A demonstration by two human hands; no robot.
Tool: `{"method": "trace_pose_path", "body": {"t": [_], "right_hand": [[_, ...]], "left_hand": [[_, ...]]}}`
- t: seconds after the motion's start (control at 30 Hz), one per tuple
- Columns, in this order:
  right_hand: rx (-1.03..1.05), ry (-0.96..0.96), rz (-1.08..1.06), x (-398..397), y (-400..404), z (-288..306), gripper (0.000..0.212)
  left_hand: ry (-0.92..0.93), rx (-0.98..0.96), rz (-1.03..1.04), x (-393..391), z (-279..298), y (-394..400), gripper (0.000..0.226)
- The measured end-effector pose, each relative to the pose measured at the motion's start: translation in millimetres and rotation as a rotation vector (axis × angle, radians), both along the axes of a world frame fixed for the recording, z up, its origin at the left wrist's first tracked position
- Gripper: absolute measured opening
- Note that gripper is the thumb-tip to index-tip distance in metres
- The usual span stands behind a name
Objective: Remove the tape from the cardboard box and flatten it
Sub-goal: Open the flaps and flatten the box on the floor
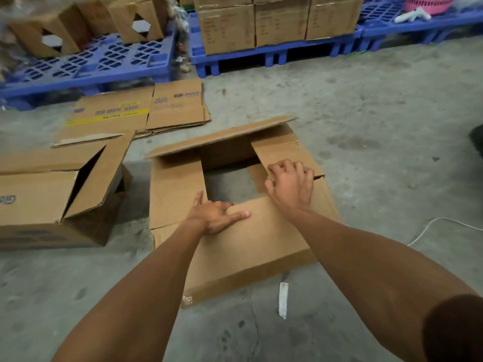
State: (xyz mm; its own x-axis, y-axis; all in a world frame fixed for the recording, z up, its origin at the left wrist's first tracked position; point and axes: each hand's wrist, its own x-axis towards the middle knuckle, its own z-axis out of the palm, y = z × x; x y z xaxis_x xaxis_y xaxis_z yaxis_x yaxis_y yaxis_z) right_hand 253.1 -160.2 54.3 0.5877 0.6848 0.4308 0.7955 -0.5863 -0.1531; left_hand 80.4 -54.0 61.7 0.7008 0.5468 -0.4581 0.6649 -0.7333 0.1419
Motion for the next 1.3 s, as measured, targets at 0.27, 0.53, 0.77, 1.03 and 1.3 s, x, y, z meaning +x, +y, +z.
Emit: {"method": "trace_pose_path", "body": {"t": [0.27, 0.53, 0.77, 1.03, 1.3], "right_hand": [[0.436, 0.145, -0.23, 20.6, -8.3, 41.5, 0.021], [0.188, 0.459, -0.208, 89.6, -31.5, 32.9, 0.032], [-0.26, 0.551, -0.352, 73.0, -8.6, 0.5, 0.042], [-0.197, 0.545, -0.454, 69.7, -1.2, -4.5, 0.039], [-0.198, 0.504, -0.43, 67.0, -7.0, -10.6, 0.041]], "left_hand": [[-0.056, 0.068, 0.006, 5.3, -5.3, -3.0, 0.087], [-0.06, 0.273, -0.062, -2.6, 10.4, 6.6, 0.067], [0.034, 0.452, 0.044, 12.5, 20.6, 2.3, 0.035], [0.137, 0.819, 0.175, -15.7, 55.0, 17.8, 0.023], [0.276, 0.86, 0.354, -82.6, 74.2, 52.9, 0.044]]}}
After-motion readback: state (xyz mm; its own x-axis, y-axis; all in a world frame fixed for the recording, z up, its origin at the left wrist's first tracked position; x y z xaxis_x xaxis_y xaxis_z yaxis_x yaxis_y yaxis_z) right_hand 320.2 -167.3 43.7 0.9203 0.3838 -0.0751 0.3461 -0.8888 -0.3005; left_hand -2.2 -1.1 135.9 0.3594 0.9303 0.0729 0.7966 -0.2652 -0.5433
